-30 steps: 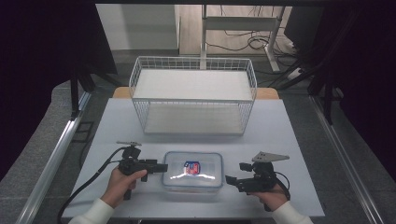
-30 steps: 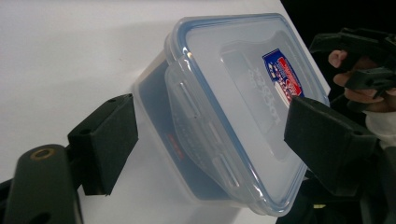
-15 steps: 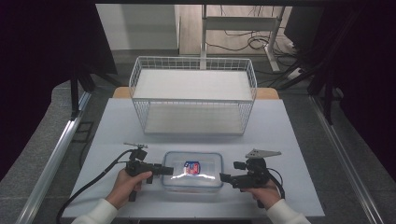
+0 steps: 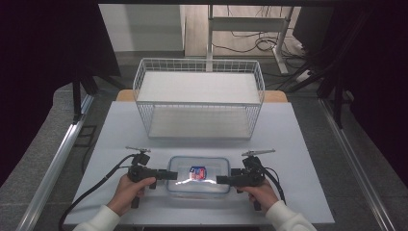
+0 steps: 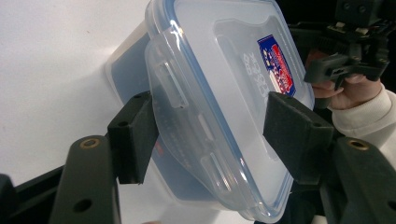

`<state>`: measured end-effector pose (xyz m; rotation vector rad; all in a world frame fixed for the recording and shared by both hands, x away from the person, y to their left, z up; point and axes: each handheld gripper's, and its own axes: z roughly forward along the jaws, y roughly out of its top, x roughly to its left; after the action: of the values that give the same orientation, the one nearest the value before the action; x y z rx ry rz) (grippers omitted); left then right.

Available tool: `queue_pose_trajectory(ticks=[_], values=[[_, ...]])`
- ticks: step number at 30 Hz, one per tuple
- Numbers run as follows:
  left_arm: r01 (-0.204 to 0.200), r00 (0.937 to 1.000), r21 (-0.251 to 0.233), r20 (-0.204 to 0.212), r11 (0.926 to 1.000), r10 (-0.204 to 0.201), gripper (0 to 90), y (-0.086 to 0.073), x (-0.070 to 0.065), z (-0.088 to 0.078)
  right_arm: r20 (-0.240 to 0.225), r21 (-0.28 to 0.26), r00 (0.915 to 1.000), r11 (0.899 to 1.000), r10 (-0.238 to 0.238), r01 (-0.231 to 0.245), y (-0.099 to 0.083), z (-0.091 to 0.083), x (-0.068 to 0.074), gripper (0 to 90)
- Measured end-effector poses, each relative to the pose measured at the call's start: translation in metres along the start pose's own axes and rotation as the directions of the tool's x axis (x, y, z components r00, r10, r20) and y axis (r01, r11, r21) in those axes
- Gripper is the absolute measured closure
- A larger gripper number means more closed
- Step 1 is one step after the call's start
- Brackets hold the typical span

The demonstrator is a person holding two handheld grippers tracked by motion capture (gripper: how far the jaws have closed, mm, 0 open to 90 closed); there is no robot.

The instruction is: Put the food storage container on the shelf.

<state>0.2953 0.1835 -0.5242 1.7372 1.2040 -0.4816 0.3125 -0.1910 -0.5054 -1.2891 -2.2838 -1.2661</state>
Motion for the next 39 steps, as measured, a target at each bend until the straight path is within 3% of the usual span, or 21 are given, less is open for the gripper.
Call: queue_pose_trajectory(ticks=[8, 13, 18, 28, 32, 39], values=[[0.005, 1.0, 0.0, 0.0, 1.0, -0.005, 36.8, 0.0, 0.0, 0.0, -0.026, 0.011, 0.9971, 0.997, 0.071, -0.071, 0.001, -0.003, -0.003, 23.1], [0.01, 1.0, -0.001, 0.001, 1.0, -0.01, 37.3, 0.0, 0.0, 0.0, -0.05, 0.005, 0.992, 0.993, 0.116, -0.116, -0.001, -0.011, -0.007, 36.0], [0.005, 1.0, -0.004, 0.001, 1.0, -0.005, 38.9, 0.0, -0.001, -0.002, -0.073, 0.0, 0.9837, 0.986, 0.164, -0.165, -0.002, -0.015, -0.01, 41.7], [-0.026, 0.9995, -0.033, -0.017, 0.9991, 0.025, 44.3, -0.009, -0.014, -0.01, -0.089, -0.04, 0.9799, 0.982, 0.179, -0.183, -0.01, -0.024, -0.003, 50.3], [-0.027, 0.9993, -0.042, -0.025, 0.9987, 0.026, 45.9, -0.011, -0.018, -0.012, -0.074, -0.055, 0.9831, 0.984, 0.167, -0.171, -0.013, -0.028, 0.004, 51.5], [-0.018, 0.9993, -0.053, -0.033, 0.9984, 0.017, 46.7, -0.012, -0.021, -0.013, -0.07, -0.064, 0.9777, 0.977, 0.198, -0.202, -0.014, -0.029, 0.007, 52.6]])
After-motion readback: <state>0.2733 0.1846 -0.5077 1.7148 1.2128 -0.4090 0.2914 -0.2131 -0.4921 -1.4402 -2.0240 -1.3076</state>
